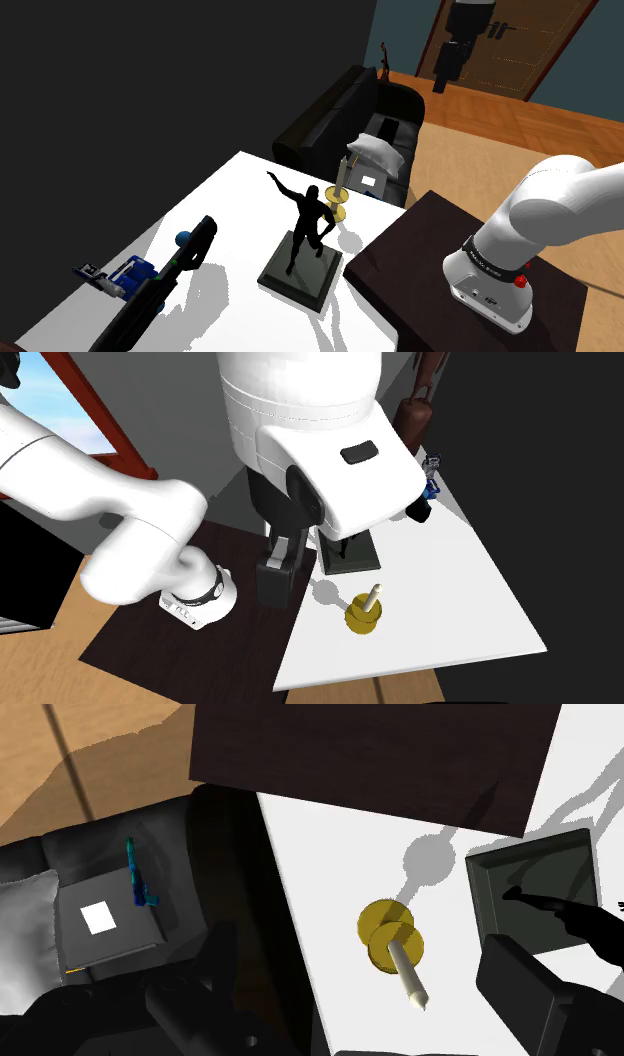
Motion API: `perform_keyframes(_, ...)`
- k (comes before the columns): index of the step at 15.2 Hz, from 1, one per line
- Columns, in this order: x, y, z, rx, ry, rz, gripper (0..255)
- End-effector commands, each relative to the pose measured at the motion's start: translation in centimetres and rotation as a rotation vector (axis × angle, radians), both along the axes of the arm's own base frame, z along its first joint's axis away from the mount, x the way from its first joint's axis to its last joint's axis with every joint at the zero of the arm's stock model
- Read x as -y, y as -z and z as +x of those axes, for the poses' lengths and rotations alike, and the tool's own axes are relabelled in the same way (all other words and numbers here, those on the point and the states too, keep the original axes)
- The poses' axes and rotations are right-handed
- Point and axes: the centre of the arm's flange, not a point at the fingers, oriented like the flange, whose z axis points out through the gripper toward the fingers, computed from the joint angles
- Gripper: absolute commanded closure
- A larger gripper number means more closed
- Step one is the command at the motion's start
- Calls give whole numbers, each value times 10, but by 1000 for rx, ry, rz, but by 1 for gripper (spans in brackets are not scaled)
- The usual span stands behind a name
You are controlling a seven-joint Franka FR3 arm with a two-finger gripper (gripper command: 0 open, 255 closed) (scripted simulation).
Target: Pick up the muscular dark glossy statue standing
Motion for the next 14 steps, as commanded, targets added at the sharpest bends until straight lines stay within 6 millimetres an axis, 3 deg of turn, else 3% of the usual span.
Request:
perform_keyframes(1,0,0,0,0,0,0,0)
perform_keyframes(14,-128,90,27,26,31,91,0)
